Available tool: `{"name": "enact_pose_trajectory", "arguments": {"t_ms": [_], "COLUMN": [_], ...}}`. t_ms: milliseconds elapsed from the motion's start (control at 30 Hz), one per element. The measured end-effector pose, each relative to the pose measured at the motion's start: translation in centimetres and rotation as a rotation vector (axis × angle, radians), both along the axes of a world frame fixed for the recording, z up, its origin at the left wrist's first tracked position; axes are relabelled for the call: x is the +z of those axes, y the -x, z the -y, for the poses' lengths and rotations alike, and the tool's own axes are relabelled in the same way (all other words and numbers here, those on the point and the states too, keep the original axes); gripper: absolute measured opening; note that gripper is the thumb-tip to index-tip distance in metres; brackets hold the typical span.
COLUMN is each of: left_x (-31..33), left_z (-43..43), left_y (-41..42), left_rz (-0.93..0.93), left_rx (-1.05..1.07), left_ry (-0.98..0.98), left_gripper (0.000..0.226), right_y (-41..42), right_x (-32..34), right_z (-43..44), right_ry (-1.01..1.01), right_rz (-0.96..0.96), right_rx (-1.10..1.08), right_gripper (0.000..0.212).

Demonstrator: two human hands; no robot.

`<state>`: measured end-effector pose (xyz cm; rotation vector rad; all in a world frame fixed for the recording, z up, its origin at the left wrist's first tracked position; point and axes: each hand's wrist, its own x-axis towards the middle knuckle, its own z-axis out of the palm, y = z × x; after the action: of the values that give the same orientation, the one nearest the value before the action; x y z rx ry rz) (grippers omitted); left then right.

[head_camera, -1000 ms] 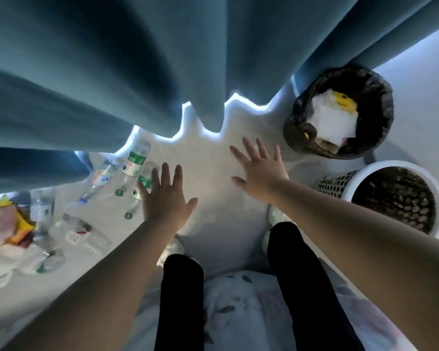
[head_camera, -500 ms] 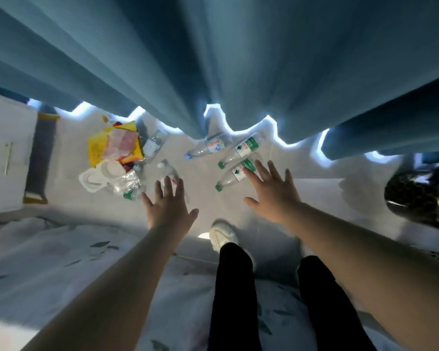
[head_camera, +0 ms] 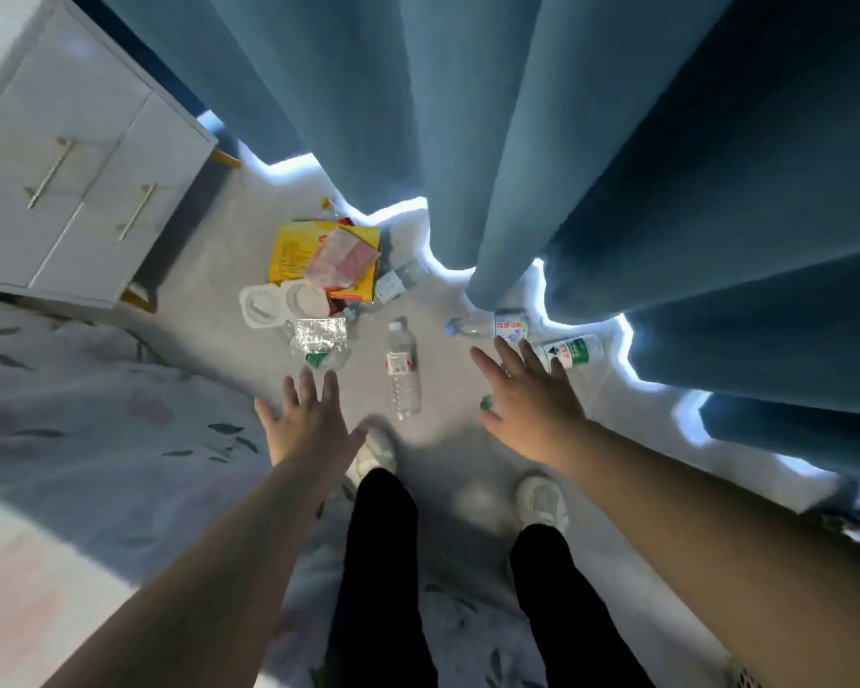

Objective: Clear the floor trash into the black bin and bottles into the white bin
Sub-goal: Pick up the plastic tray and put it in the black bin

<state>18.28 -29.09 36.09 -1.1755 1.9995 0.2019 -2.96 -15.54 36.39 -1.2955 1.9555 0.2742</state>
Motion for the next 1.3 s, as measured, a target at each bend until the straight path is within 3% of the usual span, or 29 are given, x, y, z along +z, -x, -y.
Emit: {"name": "enact_pose_trajectory", "arguments": {"t_ms": [167, 367, 667, 900, 1133, 1300], "left_x": [-4.8, -12.8, -25.9, -32.9, -36.7, -36.6], "left_z": [7.0, 16.0, 26.2, 32.3, 33.6, 34.1], "left_y": [-3.4, -7.1, -9.1, -7.6, -7.6, -9.2], "left_rz": [-0.003, -0.007, -0.053, -0.239, -0.244, -0.293], "left_rx": [0.008, -0.034, -0.077, -0.092, -0.139, -0.200], "left_ry": [-0.055, -0.086, -0.026, 0.000, 0.107, 0.122], "left_gripper": [0.088, 0.088, 0.091, 0.085, 0.048, 0.017], "right_y": [-3.5, -9.3, -13.6, -16.6, -18.8, -18.9], "right_x": [-4.3, -14.1, -26.9, -34.3, -39.2, -40.0], "right_z": [8.1, 18.1, 25.3, 29.3, 31.3, 31.5], "right_ry": [-0.036, -0.059, -0.120, -0.048, 0.055, 0.051], "right_rz": [0.023, 0.078, 0.102, 0.176, 0.059, 0.067], "right_rx": [-0.008, -0.082, -0.082, -0.375, -0.644, -0.699], "right_gripper": [0.076, 0.078, 0.080, 0.076, 0.062, 0.024]}}
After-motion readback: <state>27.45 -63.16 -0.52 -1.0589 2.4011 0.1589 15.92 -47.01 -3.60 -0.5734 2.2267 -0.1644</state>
